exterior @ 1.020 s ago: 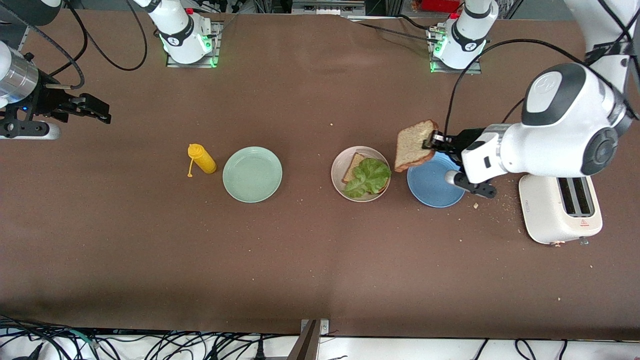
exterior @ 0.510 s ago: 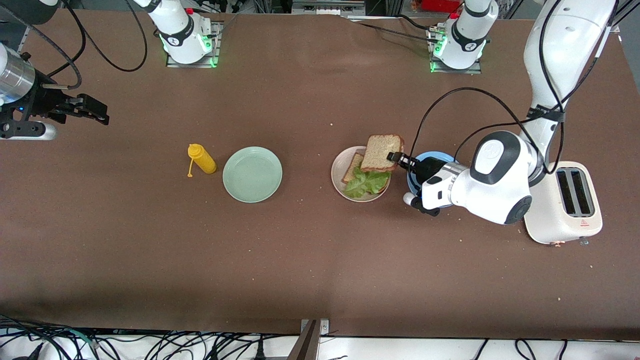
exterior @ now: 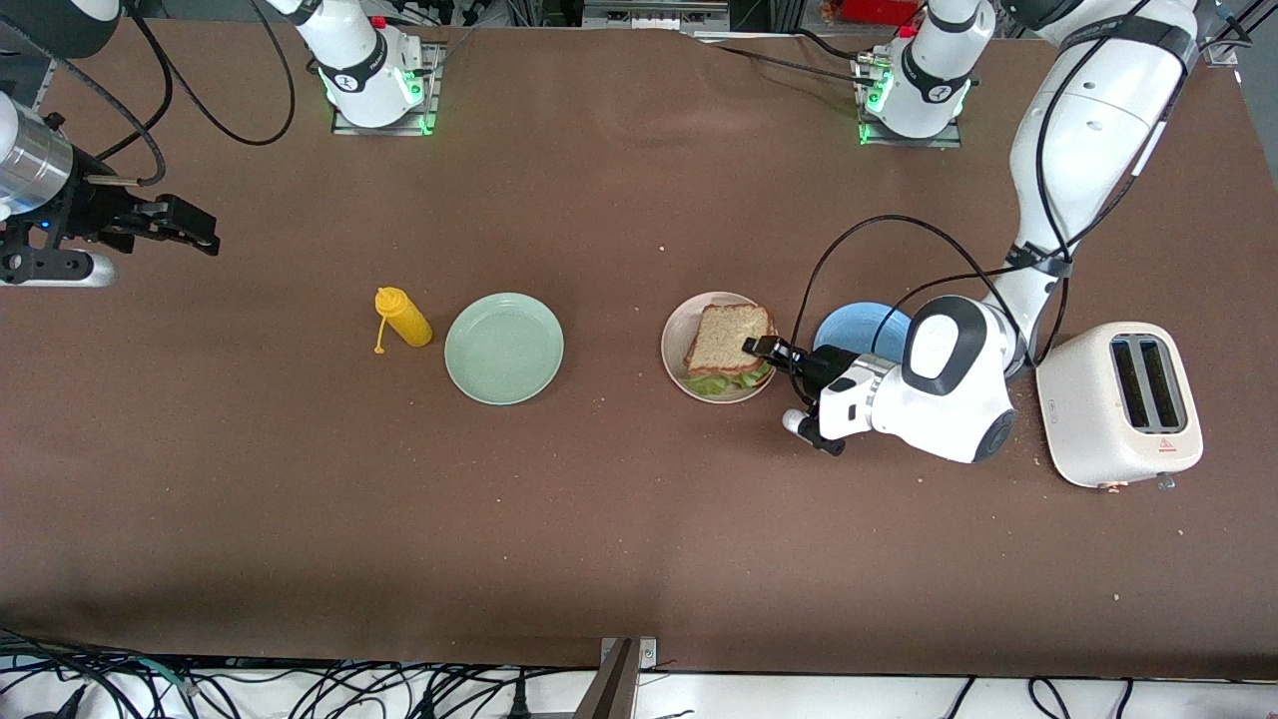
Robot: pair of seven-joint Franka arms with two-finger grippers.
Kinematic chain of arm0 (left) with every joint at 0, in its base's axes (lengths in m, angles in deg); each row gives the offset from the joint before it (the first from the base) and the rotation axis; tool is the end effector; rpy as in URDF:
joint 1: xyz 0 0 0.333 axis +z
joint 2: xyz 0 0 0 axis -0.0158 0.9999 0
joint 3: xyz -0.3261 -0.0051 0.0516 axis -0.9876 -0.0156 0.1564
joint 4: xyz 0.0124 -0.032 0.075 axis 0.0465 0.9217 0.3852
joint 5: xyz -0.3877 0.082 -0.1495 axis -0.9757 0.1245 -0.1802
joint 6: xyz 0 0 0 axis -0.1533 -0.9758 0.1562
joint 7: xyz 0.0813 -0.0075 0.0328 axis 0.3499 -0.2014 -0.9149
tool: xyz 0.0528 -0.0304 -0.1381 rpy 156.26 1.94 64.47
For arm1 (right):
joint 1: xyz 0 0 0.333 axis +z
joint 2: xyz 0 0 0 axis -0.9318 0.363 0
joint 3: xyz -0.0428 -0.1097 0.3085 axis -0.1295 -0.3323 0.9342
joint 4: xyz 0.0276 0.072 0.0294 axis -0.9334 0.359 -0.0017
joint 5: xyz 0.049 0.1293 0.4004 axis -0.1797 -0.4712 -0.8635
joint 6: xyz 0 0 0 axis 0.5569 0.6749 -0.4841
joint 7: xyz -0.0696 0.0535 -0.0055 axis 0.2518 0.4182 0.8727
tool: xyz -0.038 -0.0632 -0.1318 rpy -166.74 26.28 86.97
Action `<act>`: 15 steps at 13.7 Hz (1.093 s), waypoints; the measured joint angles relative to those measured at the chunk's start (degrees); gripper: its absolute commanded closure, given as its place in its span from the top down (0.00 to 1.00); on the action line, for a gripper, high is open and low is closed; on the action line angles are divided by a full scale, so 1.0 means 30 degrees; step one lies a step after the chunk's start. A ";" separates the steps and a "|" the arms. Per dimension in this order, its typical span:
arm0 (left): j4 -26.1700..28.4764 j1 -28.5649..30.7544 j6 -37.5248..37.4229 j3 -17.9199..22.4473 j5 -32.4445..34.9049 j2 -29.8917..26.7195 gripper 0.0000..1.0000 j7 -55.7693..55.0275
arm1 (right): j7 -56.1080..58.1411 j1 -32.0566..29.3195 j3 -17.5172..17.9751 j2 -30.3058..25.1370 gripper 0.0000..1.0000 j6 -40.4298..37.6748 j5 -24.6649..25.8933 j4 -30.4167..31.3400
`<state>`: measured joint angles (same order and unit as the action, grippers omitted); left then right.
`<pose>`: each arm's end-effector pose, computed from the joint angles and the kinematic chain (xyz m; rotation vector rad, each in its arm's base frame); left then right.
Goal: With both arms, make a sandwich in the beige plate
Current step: 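Carry the toast with the left gripper and lay it on the lettuce, then open the left gripper and raise it away from the sandwich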
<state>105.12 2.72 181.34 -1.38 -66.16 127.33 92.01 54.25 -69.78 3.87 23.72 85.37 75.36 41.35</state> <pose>0.6488 -0.2786 0.1977 2.1938 -0.4205 -0.5019 0.5944 0.0274 0.5444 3.1129 -0.0075 -0.1290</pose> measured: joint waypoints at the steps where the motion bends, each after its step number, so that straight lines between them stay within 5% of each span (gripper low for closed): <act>1: 0.0342 -0.0001 0.0294 0.0000 0.0000 0.0153 0.89 0.0418 | 0.0000 0.0004 0.0024 0.0128 1.00 0.0210 0.0000 -0.0004; 2: 0.0611 -0.0002 0.0521 0.0006 0.0000 0.0260 1.00 0.0713 | 0.0000 0.0012 0.0040 0.0238 1.00 0.0316 0.0000 -0.0006; 9: 0.0776 0.0289 0.0942 0.0982 0.0000 0.0418 1.00 0.5000 | -0.0001 0.0015 0.0030 0.0340 1.00 0.0388 0.0000 -0.0112; 15: 0.0420 0.0333 0.0927 0.1042 0.1769 -0.0263 1.00 0.5094 | -0.0006 0.0013 0.0025 0.0341 1.00 0.0387 0.0000 -0.0119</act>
<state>106.38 3.72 184.12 1.74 -60.85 126.54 107.30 54.24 -69.74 3.94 24.75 86.53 75.36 40.99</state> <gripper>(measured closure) 0.000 0.000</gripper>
